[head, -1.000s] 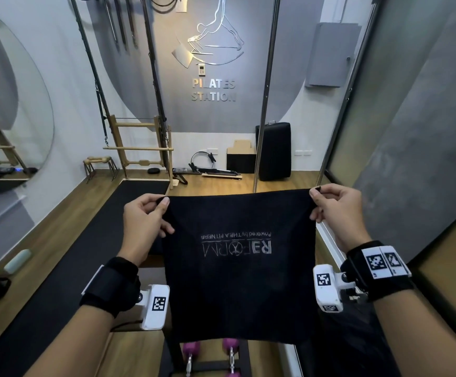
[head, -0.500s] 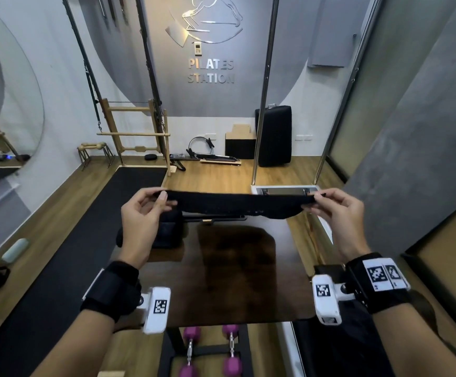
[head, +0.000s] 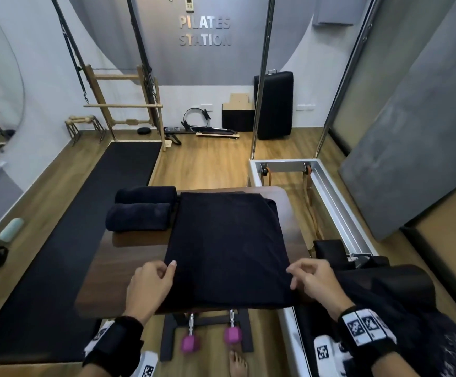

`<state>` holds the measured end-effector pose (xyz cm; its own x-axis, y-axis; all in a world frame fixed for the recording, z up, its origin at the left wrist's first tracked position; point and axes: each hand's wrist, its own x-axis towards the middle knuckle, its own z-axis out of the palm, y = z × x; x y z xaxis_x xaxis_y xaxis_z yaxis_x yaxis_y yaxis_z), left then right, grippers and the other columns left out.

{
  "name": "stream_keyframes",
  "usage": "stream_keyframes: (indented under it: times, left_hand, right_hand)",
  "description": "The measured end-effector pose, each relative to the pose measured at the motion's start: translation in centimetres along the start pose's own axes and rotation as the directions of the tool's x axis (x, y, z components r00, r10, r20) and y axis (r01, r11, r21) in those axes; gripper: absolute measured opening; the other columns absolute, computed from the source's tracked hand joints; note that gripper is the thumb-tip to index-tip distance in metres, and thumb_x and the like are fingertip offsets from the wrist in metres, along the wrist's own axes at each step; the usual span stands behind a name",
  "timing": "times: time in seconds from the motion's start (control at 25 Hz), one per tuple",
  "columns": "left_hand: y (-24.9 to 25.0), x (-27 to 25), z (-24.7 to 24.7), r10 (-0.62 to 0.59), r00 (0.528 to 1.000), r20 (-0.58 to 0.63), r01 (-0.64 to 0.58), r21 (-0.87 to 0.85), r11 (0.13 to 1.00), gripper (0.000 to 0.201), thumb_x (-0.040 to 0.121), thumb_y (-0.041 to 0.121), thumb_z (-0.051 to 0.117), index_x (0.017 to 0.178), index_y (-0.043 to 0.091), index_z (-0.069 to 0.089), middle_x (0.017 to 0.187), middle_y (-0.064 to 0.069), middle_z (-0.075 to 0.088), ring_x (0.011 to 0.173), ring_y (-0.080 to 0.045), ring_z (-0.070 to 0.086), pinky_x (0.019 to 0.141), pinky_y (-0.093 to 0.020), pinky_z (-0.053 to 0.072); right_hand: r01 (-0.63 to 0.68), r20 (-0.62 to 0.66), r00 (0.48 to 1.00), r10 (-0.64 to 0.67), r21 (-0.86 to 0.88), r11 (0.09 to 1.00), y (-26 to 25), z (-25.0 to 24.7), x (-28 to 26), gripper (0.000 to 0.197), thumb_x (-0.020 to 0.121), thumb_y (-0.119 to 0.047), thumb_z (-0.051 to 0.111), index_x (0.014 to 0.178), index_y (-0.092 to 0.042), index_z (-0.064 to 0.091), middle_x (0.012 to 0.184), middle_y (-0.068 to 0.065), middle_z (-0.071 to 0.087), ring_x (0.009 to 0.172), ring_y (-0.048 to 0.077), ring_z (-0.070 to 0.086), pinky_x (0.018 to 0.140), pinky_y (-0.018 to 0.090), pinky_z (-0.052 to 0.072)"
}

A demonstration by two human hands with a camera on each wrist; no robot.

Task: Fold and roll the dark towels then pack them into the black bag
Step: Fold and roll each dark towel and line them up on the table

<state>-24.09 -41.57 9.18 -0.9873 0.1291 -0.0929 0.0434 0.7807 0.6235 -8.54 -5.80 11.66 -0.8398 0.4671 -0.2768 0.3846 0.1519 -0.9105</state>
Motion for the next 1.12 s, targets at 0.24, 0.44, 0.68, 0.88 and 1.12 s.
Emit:
stream_keyframes:
  times: [0.24,0.44,0.68,0.88,1.12]
  left_hand:
    - [7.7,7.7,3.1,0.333,0.938,0.091,-0.327,-0.077,0.942,0.021,0.098,0.044,0.07,0.103,0.023,0.07,0.098,0.01,0.071,0.092,-0.008,0.067,0.085,-0.036,0.058]
    - [11.7,14.2,6.9,0.303,0.859,0.412,-0.38,0.118,0.917,0.102,0.086,0.066,0.074,0.165,0.021,0.029,0.173,0.004,0.023,0.162,-0.019,0.013,0.131,-0.057,0.008]
    - [11.4,17.3,9.2,0.054,0.734,0.677,-0.371,0.332,0.867,0.139,0.063,0.096,0.064,0.159,0.049,-0.025,0.157,0.021,-0.047,0.149,-0.023,-0.046,0.11,-0.083,-0.018]
    - [11.1,17.2,9.1,0.05,0.726,0.686,-0.368,0.326,0.871,0.137,0.063,0.098,0.061,0.156,0.053,-0.029,0.156,0.024,-0.05,0.144,-0.02,-0.051,0.109,-0.082,-0.02]
    - [11.1,17.1,9.2,0.052,0.731,0.681,-0.369,0.33,0.869,0.136,0.064,0.097,0.061,0.156,0.053,-0.029,0.156,0.025,-0.05,0.143,-0.02,-0.052,0.108,-0.082,-0.021]
  right_hand:
    - [0.062,-0.084,0.994,-0.066,-0.045,0.997,-4.6,-0.3,10.5,0.012,0.098,0.0,0.065,0.087,0.003,0.07,0.068,0.021,0.072,0.033,0.017,0.044,0.039,0.023,0.038]
    - [-0.048,-0.165,0.986,0.04,-0.047,0.998,-5.8,1.1,19.2,0.017,0.093,0.008,0.056,0.092,-0.002,0.07,0.067,0.021,0.07,0.04,0.024,0.048,0.045,0.029,0.042]
    - [0.055,-0.035,0.997,-0.075,-0.393,0.918,-5.5,1.7,24.3,0.027,0.085,0.001,0.071,0.096,-0.023,0.074,0.071,0.001,0.063,0.057,0.018,0.056,0.056,0.028,0.048]
    - [-0.055,-0.297,0.955,0.01,-0.145,0.988,-5.3,0.6,26.3,0.015,0.092,-0.008,0.064,0.079,-0.011,0.071,0.063,0.011,0.066,0.049,0.02,0.058,0.051,0.03,0.049]
    - [-0.186,-0.177,0.969,0.172,-0.064,0.98,-4.7,0.7,26.5,0.031,0.088,-0.029,0.079,0.073,-0.006,0.063,0.052,0.013,0.065,0.031,0.017,0.043,0.035,0.021,0.033]
